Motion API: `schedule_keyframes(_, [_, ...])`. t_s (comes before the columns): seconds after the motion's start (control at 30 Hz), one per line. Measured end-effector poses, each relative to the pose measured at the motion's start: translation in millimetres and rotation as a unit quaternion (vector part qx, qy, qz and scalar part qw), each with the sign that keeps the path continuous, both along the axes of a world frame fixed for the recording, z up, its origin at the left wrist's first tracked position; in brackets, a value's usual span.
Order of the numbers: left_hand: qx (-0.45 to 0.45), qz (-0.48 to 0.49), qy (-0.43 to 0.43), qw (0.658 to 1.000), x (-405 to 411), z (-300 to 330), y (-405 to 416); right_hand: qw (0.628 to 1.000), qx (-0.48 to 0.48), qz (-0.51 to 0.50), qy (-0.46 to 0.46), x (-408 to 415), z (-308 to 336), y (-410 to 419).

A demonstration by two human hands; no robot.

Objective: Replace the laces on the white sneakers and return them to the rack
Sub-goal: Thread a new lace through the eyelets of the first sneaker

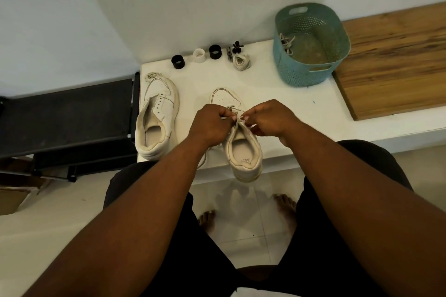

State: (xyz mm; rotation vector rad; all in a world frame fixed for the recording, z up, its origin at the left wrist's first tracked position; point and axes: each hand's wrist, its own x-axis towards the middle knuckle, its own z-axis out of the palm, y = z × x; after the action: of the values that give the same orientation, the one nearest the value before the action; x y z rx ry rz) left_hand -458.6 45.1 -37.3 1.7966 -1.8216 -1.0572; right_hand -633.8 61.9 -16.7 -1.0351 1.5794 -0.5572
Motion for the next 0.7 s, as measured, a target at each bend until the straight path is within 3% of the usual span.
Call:
schedule_keyframes(0.1, [-0.008, 0.007, 0.012, 1.0, 1, 0, 3, 0.996, -0.061, -0.024, 0.064, 10, -9, 3])
schedule_keyframes(0.23, [-0.025, -0.007, 0.074, 0.997, 11, 2, 6, 0.992, -0.085, -0.05, 0.084, 19, -9, 2])
schedule_keyframes(0.33, [-0.028, -0.078, 0.089, 0.993, 24, 10, 6, 0.984, -0.095, -0.147, 0.036, 17, -2, -3])
schedule_keyframes(0.43, [0.002, -0.156, 0.031, 0.987, 29, 16, 6, 0.961, -0.1, -0.256, -0.02, 3, 3, -9])
schedule_keyframes(0.57, [0.039, -0.137, 0.055, 0.988, 33, 15, 5, 0.929, -0.088, -0.358, -0.022, -28, 16, -15])
schedule_keyframes(0.63, [0.032, -0.124, 0.06, 0.99, 36, 12, 3, 0.935, -0.05, -0.35, 0.042, -42, 10, -15])
schedule_keyframes(0.7, [0.034, -0.117, 0.069, 0.99, 38, 10, 3, 0.954, -0.078, -0.263, 0.121, -38, 4, -12])
